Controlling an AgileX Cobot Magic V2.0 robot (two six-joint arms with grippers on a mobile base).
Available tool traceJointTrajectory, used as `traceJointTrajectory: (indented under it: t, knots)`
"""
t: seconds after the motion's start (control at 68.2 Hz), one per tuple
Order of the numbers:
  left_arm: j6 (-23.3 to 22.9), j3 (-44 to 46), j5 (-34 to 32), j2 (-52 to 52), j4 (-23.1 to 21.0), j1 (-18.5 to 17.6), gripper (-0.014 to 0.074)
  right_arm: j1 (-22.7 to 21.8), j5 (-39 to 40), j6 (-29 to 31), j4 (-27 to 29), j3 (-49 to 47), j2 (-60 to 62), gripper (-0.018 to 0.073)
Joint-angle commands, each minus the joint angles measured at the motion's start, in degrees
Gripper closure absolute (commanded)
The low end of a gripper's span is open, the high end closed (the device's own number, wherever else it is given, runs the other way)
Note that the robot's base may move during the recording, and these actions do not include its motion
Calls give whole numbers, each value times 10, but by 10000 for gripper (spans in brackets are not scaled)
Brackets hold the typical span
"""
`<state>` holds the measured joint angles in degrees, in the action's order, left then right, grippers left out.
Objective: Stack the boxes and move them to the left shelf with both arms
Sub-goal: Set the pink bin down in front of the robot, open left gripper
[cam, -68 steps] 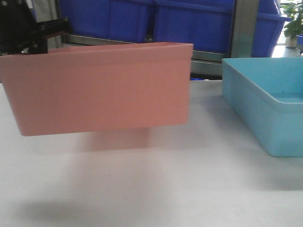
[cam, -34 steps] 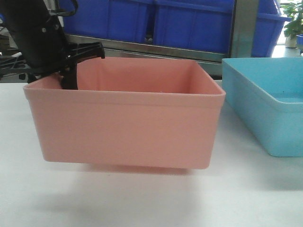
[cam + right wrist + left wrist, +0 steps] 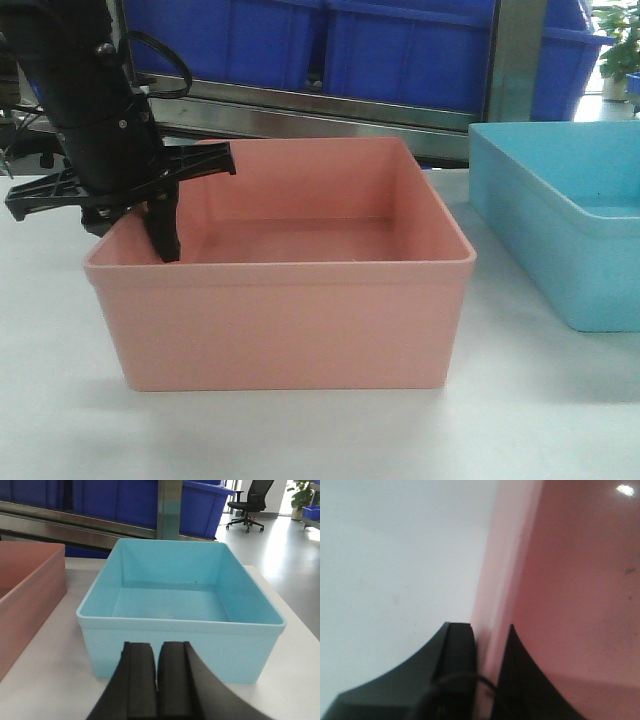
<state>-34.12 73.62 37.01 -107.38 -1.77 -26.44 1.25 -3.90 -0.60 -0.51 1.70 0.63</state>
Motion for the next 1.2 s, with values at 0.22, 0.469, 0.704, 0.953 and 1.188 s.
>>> traceJointTrajectory:
  t: [0.22, 0.469, 0.704, 0.953, 1.188]
  knots:
    - [-10, 19, -10, 28, -15, -4, 590, -2, 50, 6, -1, -11, 10, 524]
    - [26, 33, 19, 29, -32, -4, 275, -2, 50, 6, -1, -11, 10, 524]
    - [93, 63, 71, 51, -37, -4, 39, -2, 50, 6, -1, -11, 10, 524]
    - [174, 50, 119, 162, 27, -4, 118, -2, 50, 6, -1, -11, 10, 524]
    - [174, -48, 89, 324, 92, -4, 266, -2, 50, 6, -1, -11, 10, 524]
